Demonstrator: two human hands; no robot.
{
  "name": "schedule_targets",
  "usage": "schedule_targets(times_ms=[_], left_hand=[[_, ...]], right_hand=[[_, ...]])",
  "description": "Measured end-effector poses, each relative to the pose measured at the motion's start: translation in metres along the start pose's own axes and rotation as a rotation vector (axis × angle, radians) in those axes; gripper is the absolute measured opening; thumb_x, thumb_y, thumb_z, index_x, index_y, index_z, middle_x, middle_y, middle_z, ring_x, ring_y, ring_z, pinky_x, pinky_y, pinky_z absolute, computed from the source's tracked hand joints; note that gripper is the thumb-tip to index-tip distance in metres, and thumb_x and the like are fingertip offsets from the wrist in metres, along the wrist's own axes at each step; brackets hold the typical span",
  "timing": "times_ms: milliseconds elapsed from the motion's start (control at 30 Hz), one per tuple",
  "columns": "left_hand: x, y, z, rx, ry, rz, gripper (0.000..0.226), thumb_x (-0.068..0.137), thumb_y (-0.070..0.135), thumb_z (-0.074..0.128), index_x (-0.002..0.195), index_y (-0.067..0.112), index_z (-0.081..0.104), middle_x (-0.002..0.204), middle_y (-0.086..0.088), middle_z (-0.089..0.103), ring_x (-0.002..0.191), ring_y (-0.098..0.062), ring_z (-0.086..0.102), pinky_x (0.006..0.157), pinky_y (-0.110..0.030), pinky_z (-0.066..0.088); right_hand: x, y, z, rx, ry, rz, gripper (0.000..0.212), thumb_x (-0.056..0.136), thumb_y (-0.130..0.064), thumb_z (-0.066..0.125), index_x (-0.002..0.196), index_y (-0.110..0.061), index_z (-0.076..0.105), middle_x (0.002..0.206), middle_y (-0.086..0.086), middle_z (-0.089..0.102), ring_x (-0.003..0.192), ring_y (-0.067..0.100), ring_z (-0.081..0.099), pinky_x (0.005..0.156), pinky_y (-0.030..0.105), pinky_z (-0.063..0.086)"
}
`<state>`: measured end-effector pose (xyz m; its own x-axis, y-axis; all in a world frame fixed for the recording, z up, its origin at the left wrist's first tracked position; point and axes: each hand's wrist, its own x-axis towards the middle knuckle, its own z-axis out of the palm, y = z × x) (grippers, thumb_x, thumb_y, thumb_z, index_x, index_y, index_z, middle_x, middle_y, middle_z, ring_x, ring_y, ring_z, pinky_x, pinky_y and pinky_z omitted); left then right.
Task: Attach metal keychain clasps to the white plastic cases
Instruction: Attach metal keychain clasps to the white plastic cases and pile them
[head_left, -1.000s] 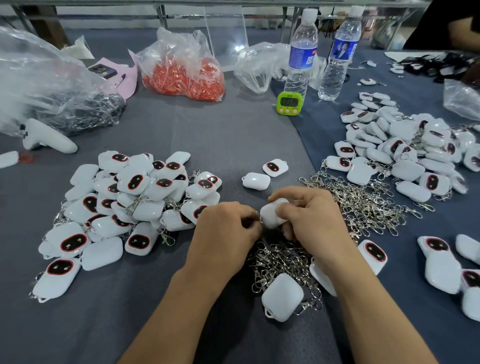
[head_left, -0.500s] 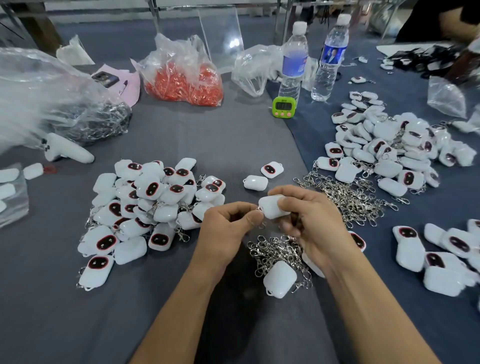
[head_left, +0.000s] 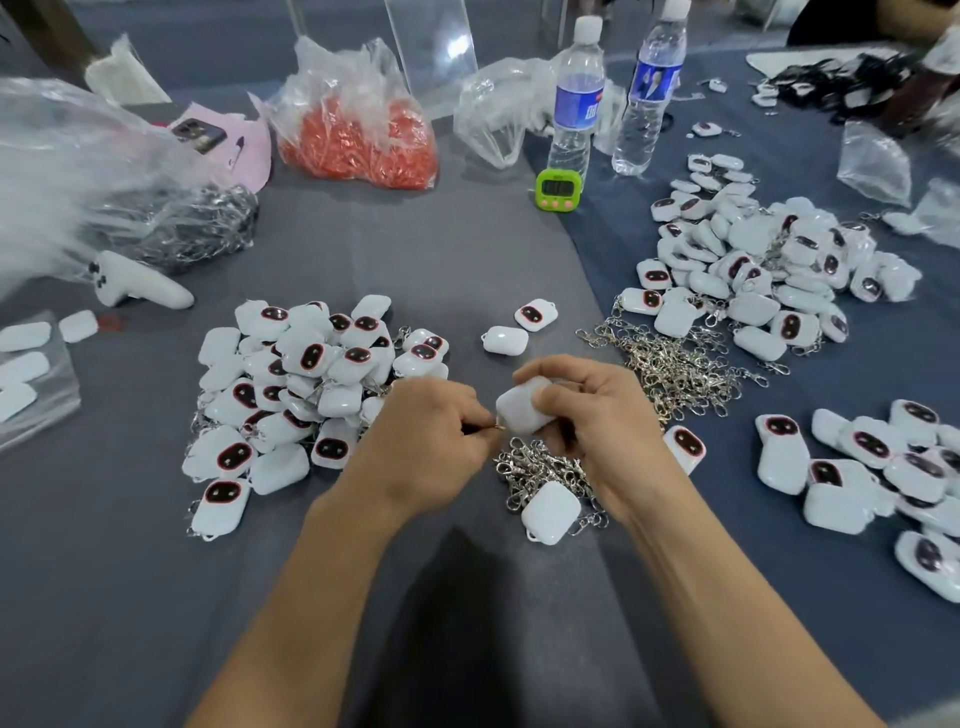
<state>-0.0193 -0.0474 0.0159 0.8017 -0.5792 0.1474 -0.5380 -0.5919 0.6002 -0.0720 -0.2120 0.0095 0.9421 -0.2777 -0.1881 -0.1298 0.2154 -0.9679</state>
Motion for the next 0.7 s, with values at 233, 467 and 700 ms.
schedule_targets(times_ms=[233, 467, 700], left_hand=[[0.001, 0.02, -0.01, 0.165, 0.033, -0.034, 0.02, 0.086, 0.031, 0.069, 0.072, 0.018, 0.072, 0.062, 0.002, 0.058, 0.064, -0.015, 0.057, 0.058, -0.029, 0.036], [-0.005, 0.031, 0.012, -0.812, 0.262, -0.409, 0.025, 0.087, 0.004, 0.073, 0.074, 0.024, 0.078, 0.062, 0.012, 0.069, 0.057, 0.003, 0.056, 0.06, -0.011, 0.045], [-0.007, 0.025, 0.019, -0.216, 0.414, -0.134, 0.032, 0.087, 0.014, 0.071, 0.058, 0.015, 0.056, 0.054, 0.005, 0.046, 0.056, -0.012, 0.042, 0.055, -0.025, 0.035]], right_hand=[[-0.008, 0.005, 0.0, 0.221, 0.059, 0.136, 0.027, 0.093, 0.007, 0.051, 0.093, -0.006, 0.074, 0.074, 0.016, 0.066, 0.04, 0.011, 0.043, 0.036, 0.017, 0.032], [-0.002, -0.008, -0.004, 0.295, -0.017, 0.096, 0.032, 0.095, 0.003, 0.053, 0.09, -0.014, 0.079, 0.077, 0.009, 0.072, 0.046, 0.009, 0.048, 0.04, 0.015, 0.041], [0.001, -0.004, 0.006, 0.289, 0.063, 0.097, 0.024, 0.095, 0.003, 0.052, 0.099, -0.007, 0.073, 0.076, 0.011, 0.07, 0.042, 0.011, 0.043, 0.038, 0.016, 0.036]])
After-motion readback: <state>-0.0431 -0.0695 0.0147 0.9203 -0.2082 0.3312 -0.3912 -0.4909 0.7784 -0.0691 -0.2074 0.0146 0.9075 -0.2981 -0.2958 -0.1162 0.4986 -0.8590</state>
